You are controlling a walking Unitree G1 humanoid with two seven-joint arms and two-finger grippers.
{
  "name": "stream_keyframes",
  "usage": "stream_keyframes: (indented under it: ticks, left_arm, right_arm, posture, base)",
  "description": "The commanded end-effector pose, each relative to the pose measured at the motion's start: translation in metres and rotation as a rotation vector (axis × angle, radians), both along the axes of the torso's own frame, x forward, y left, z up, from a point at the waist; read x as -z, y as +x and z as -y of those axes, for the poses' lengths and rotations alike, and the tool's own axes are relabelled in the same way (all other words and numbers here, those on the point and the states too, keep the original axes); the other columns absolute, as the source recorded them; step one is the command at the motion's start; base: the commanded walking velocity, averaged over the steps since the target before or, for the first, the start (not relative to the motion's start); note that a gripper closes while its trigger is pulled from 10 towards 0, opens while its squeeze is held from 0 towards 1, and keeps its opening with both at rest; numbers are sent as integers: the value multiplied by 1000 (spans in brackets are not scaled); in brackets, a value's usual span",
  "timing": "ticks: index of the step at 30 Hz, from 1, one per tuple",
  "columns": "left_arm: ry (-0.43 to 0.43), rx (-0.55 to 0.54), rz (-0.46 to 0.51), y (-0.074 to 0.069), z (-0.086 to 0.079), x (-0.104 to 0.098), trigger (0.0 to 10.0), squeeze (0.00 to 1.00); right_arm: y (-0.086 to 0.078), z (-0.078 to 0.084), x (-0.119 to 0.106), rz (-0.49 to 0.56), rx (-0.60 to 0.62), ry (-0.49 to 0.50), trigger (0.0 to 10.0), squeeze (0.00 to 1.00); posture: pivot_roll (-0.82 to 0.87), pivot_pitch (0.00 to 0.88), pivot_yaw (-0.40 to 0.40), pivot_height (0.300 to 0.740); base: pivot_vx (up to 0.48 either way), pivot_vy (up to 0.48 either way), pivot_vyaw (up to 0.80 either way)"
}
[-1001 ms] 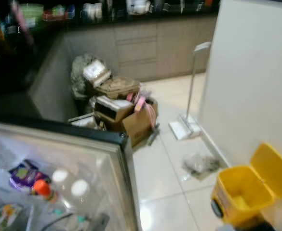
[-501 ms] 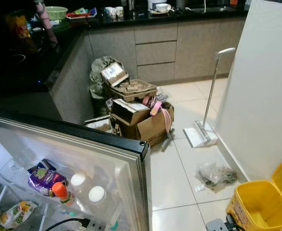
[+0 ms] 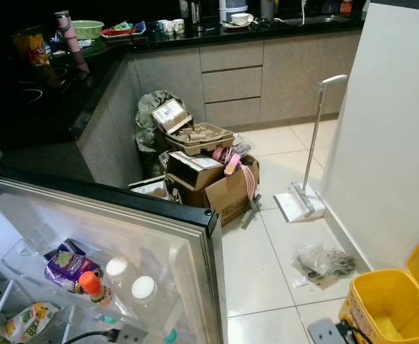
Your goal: Restocking fridge
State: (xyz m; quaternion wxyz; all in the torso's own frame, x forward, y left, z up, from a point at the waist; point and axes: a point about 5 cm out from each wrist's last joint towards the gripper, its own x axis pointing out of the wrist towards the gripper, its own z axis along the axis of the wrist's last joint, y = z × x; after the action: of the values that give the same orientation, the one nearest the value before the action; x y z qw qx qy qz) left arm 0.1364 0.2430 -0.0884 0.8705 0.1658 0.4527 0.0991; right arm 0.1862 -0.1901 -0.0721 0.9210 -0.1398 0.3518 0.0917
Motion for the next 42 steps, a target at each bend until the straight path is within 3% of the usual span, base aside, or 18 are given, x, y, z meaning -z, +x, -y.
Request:
stream_keyframes:
  ticks: [1,7,19,31,35,42]
  left_arm:
    - [28,-49,4,-5,-14,-2,10000,0]
    - [40,29,-2,-10,-17,-3,10000,0]
    - [29,55,-8,-12,-14,-1,10000,0]
    - [28,74,-16,-11,-8,0,10000,0]
    - [25,69,-21,-12,-8,1,10000,0]
    - [26,55,-29,-12,-8,1,10000,0]
  right_arm:
    - [9,-1,-6,45,8,21,10000,0]
    - [12,-14,-6,50,-50,41,10000,0]
    - [2,-14,-1,17,-51,37,10000,0]
    - [1,-10,0,4,-36,22,10000,0]
    - [0,-9,0,1,-32,17,10000,0]
    - [-1,-6,1,-4,-19,26,10000,0]
  posture:
    - [-128,1,44,740]
    - [-120,3,46,740]
    - [-121,2,44,740]
    - [-121,2,42,740]
    - [-123,1,42,740]
    - [-128,0,43,740]
  base:
    - [0,0,0]
    - [0,0,0]
    - [0,0,0]
    - [0,-461,69]
    - [0,-480,758]
    - [0,0,0]
